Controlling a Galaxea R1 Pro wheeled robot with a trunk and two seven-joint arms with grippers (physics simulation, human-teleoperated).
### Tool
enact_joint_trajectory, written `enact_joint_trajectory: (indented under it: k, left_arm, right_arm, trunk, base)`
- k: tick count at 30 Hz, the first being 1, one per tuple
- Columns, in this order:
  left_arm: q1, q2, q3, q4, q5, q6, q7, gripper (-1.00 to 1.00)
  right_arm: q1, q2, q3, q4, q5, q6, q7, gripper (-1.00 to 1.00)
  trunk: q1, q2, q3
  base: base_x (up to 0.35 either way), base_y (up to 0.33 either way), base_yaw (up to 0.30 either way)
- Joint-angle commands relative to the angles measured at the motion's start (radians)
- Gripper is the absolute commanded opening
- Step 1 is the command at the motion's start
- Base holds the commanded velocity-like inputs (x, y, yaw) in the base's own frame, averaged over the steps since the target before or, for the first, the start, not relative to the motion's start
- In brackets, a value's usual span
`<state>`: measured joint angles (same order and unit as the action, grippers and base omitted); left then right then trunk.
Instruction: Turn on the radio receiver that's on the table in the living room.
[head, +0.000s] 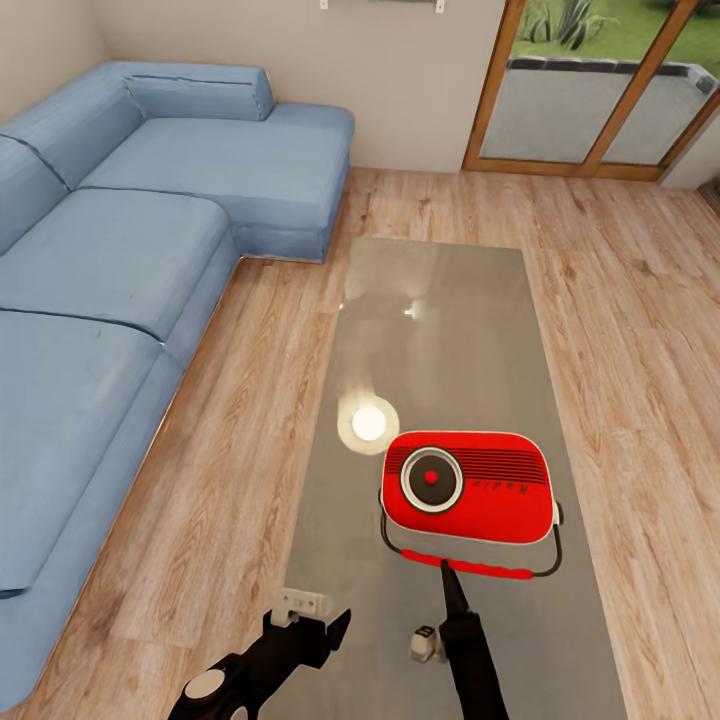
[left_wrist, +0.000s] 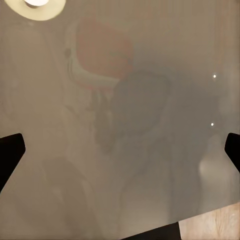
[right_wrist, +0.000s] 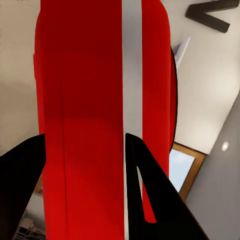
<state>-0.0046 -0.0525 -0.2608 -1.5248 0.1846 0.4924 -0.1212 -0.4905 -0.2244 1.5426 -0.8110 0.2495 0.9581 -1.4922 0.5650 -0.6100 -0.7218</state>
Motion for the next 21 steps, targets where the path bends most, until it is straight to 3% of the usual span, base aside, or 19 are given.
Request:
enact_joint_trajectory:
  k: [1,21]
  left_arm:
    - [0.0,-0.001,0.0,-0.001,0.0,0.0,0.0,1.0]
    - [0.0,-0.006,0.0,-0.009,0.001,0.015,0.0,1.0]
  right_arm:
    - [0.001,0.0,0.0,0.0,0.007,0.002,0.0,-1.0]
    - [0.003,0.005,0.002,-0.011,0.005,-0.011,0.011,-1.0]
  trunk:
    - [0.0,0.0,0.0]
    - [0.0,0.0,0.0]
  base:
    - [0.0,0.0,0.0]
    - [0.0,0.0,0.0]
